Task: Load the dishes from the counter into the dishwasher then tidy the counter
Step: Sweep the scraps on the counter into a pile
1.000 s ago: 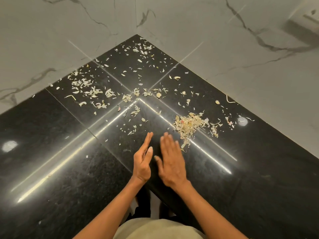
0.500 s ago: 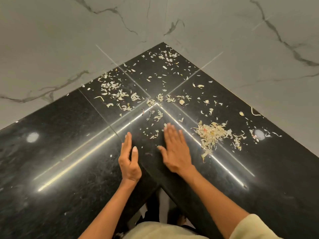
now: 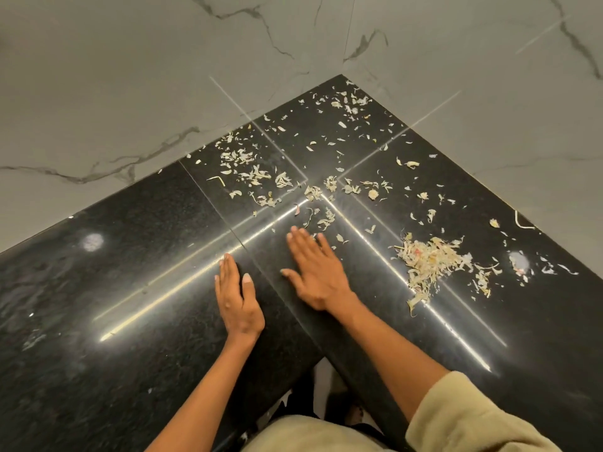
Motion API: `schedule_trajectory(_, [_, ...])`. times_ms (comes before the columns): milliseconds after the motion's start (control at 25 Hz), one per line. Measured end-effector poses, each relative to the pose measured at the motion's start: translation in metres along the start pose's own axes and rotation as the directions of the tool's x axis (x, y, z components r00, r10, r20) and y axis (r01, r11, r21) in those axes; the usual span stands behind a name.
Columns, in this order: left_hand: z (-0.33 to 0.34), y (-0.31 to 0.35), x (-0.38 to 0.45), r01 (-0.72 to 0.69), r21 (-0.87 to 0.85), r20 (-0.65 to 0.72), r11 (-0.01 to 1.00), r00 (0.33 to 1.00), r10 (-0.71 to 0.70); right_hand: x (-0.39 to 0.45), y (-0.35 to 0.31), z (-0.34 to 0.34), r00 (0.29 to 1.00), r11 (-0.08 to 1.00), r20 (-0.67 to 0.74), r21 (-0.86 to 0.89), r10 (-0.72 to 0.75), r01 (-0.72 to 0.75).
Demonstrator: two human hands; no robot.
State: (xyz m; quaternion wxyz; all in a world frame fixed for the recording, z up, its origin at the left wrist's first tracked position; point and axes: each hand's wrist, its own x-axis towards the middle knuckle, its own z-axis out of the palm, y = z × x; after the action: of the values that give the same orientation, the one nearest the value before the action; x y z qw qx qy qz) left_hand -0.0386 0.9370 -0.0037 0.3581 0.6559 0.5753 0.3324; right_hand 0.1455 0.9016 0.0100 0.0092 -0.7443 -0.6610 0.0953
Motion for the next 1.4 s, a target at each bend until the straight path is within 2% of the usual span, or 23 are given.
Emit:
schedule_trajectory(160, [0.018, 0.012, 0.004, -0.035, 0.092, 0.098, 0.995, 0.995, 0.026, -0.026, 0.071, -0.008, 0.964, 0.964, -0.027, 0.015, 0.264, -0.264])
schedule_trajectory(280, [0.036, 0.027, 0.002, -0.139, 0.152, 0.212, 0.978, 0.972, 0.105, -0.053, 0.080, -0.011, 0.914, 0.917, -0.079, 0.041, 0.398, -0.396])
schedule_trajectory(360, [0.054, 0.038, -0.002, -0.229, 0.200, 0.299, 0.953, 0.940, 0.163, -0.072, 0.063, -0.008, 0.924, 0.927, -0.084, 0.084, 0.372, -0.366])
schedule_trajectory(480, [0.083, 0.058, -0.008, -0.287, 0.247, 0.383, 0.925, 0.906, 0.179, -0.102, 0.040, 0.006, 0.951, 0.951, -0.065, 0.088, 0.301, -0.295])
schedule_trajectory(560, [0.101, 0.070, -0.018, -0.325, 0.236, 0.449, 0.916, 0.872, 0.195, -0.116, 0.047, 0.014, 0.938, 0.939, -0.077, 0.090, 0.339, -0.332])
schedule_trajectory(640, [0.116, 0.081, -0.033, -0.408, 0.192, 0.530, 0.893, 0.809, 0.256, -0.124, 0.063, 0.012, 0.921, 0.925, -0.108, 0.113, 0.375, -0.363])
schedule_trajectory(720, [0.130, 0.089, -0.048, -0.484, 0.158, 0.580, 0.861, 0.751, 0.316, -0.132, 0.082, 0.005, 0.899, 0.905, -0.167, 0.209, 0.405, -0.370])
schedule_trajectory(760, [0.135, 0.092, -0.054, -0.497, 0.154, 0.581, 0.854, 0.744, 0.328, -0.137, 0.092, 0.001, 0.875, 0.885, -0.211, 0.278, 0.436, -0.374])
schedule_trajectory(840, [0.144, 0.099, -0.063, -0.460, 0.149, 0.556, 0.876, 0.771, 0.311, -0.158, 0.120, -0.007, 0.782, 0.817, -0.300, 0.397, 0.547, -0.419])
schedule_trajectory(920, [0.153, 0.107, -0.069, -0.398, 0.098, 0.546, 0.912, 0.788, 0.285, -0.187, 0.158, -0.015, 0.656, 0.720, -0.336, 0.491, 0.675, -0.490])
schedule_trajectory(1040, [0.170, 0.120, -0.080, -0.376, 0.074, 0.530, 0.924, 0.799, 0.283, -0.232, 0.225, -0.025, 0.451, 0.524, -0.282, 0.584, 0.847, -0.620])
schedule_trajectory(1120, [0.177, 0.124, -0.084, -0.361, 0.112, 0.475, 0.926, 0.838, 0.269, -0.258, 0.266, -0.033, 0.353, 0.402, -0.208, 0.620, 0.912, -0.674])
schedule_trajectory(1200, [0.181, 0.125, -0.088, -0.360, 0.122, 0.434, 0.925, 0.857, 0.276, -0.275, 0.306, -0.039, 0.343, 0.363, -0.157, 0.617, 0.926, -0.698])
schedule_trajectory(1400, [0.182, 0.130, -0.092, -0.311, 0.108, 0.364, 0.944, 0.896, 0.253, -0.258, 0.365, -0.036, 0.417, 0.349, -0.031, 0.604, 0.908, -0.716])
